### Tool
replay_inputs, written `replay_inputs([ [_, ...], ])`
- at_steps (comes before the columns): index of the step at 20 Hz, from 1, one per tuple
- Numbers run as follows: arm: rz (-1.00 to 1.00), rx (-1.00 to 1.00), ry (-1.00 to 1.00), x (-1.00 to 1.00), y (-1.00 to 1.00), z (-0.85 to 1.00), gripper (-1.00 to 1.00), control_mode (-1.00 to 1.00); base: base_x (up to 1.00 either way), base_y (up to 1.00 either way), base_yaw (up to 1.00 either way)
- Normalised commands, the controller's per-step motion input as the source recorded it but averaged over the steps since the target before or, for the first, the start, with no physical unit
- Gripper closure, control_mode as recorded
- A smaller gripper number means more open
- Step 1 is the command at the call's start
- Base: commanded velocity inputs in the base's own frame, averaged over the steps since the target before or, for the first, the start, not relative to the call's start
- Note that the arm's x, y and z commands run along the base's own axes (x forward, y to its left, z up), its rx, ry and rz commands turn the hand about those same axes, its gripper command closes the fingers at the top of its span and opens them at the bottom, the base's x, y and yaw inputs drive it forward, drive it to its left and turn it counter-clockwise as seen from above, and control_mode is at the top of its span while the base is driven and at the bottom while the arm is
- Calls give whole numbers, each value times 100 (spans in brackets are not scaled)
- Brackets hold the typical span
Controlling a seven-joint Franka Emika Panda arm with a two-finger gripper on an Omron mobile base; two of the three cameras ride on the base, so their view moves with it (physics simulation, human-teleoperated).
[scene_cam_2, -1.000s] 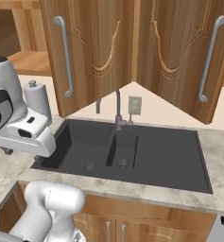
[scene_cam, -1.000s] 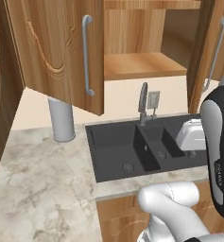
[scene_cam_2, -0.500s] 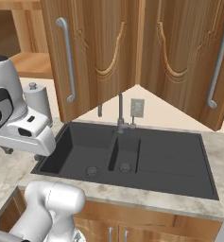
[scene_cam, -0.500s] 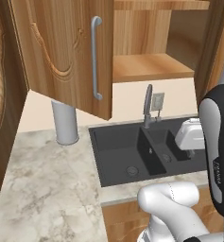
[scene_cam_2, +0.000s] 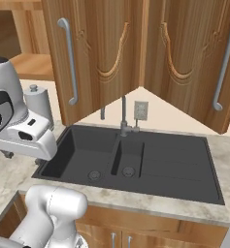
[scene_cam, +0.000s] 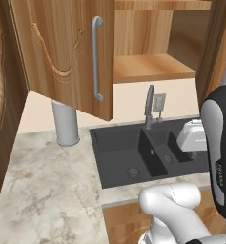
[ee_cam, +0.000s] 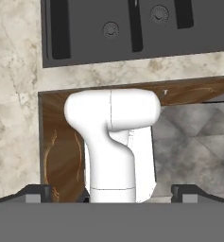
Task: Close all open cabinet doors.
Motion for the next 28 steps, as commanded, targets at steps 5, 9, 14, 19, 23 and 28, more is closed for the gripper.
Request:
replay_inputs([
  [5, 0, 0, 0, 0, 0, 0, -100, 100, 0, 0, 0],
  [9, 1, 0, -12, -23, 0, -3, -100, -100, -3, 0, 0],
  [14, 12, 1, -35, -43, -13, 0, -100, -100, 0, 0, 0],
  [19, 14, 7, -46, -29, -31, 21, -100, -100, 0, 0, 0],
  [23, 18, 16, -43, 3, -51, 34, -100, -100, 0, 0, 0],
  [28, 20, 17, -41, 10, -50, 33, -100, -100, 0, 0, 0],
])
